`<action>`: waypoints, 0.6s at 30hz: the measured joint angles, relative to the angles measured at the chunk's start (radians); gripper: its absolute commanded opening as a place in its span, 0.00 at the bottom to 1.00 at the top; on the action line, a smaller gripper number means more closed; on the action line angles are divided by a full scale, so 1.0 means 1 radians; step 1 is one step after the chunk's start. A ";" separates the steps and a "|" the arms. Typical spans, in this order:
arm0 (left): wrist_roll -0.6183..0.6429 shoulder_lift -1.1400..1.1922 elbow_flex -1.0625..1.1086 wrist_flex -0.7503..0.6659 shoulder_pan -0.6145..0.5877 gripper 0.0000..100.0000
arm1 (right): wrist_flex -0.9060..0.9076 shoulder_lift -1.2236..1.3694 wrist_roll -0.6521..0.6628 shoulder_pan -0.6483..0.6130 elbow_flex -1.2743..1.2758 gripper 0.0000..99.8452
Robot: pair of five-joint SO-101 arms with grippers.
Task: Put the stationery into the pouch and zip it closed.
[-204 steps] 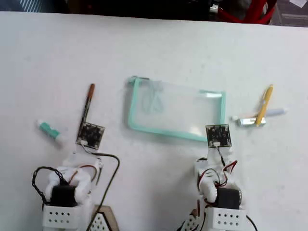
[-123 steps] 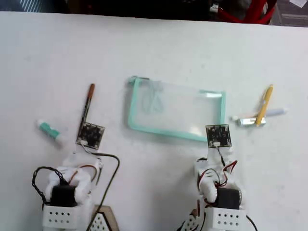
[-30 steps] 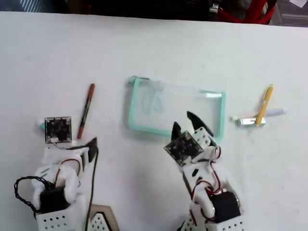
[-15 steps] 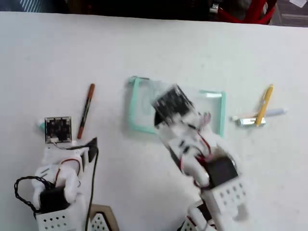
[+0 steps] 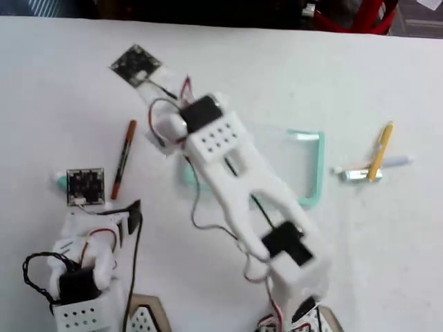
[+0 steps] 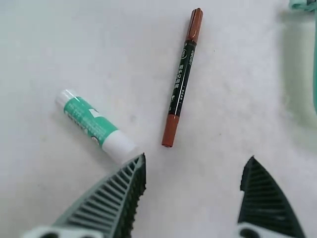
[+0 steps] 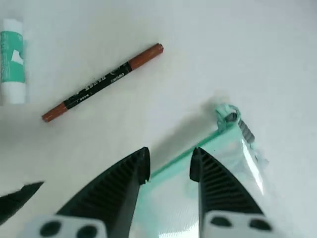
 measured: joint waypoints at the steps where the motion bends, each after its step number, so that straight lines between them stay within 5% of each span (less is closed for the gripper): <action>1: 0.000 0.000 0.000 0.000 0.000 0.31 | -0.003 0.072 0.018 0.003 -0.071 0.20; 4: 0.000 0.000 0.000 0.000 0.000 0.31 | -0.006 0.278 0.097 0.011 -0.282 0.29; 11: 0.000 0.000 0.000 0.000 0.000 0.31 | 0.086 0.640 0.118 0.032 -0.717 0.30; 18: 0.000 0.000 0.000 0.000 0.000 0.30 | 0.161 0.867 -0.164 0.029 -0.976 0.30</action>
